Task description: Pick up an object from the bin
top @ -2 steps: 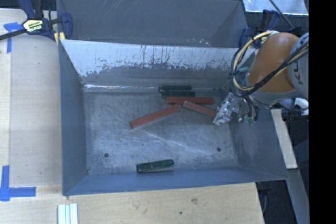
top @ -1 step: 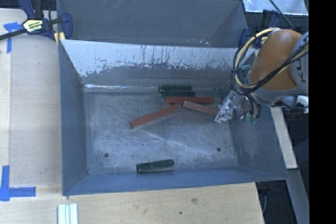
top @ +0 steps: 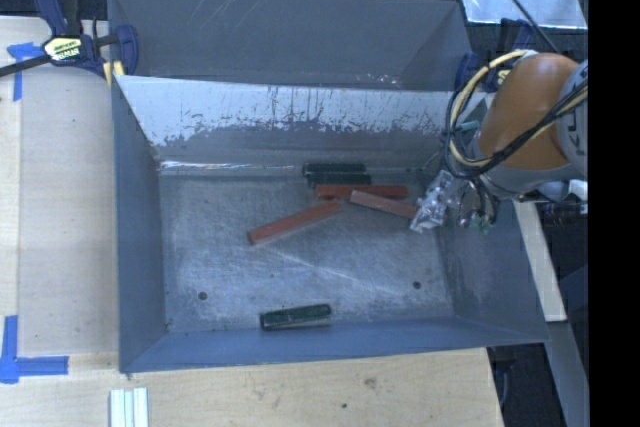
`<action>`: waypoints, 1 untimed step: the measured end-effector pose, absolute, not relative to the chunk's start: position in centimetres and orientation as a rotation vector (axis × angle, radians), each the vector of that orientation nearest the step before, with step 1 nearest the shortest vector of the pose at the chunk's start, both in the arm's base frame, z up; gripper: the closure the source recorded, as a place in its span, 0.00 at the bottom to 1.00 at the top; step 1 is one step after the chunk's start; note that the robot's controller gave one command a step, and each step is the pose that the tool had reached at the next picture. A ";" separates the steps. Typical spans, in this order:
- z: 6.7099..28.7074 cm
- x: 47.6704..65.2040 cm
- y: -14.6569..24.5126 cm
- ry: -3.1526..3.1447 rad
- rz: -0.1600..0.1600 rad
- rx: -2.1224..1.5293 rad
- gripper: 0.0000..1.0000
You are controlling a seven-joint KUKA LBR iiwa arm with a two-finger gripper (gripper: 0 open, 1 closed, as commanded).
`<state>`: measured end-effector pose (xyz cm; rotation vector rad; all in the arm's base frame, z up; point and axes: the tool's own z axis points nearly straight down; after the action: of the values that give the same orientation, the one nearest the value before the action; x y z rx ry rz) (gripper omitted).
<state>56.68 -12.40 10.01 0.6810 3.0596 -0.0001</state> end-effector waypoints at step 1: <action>10.3 56.7 -12.4 3.061 0.000 0.680 1.00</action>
Offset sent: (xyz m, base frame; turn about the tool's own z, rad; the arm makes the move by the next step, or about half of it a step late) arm -0.0001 0.0000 0.0230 0.0000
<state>56.68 -12.40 10.28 0.6796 3.0606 -0.0005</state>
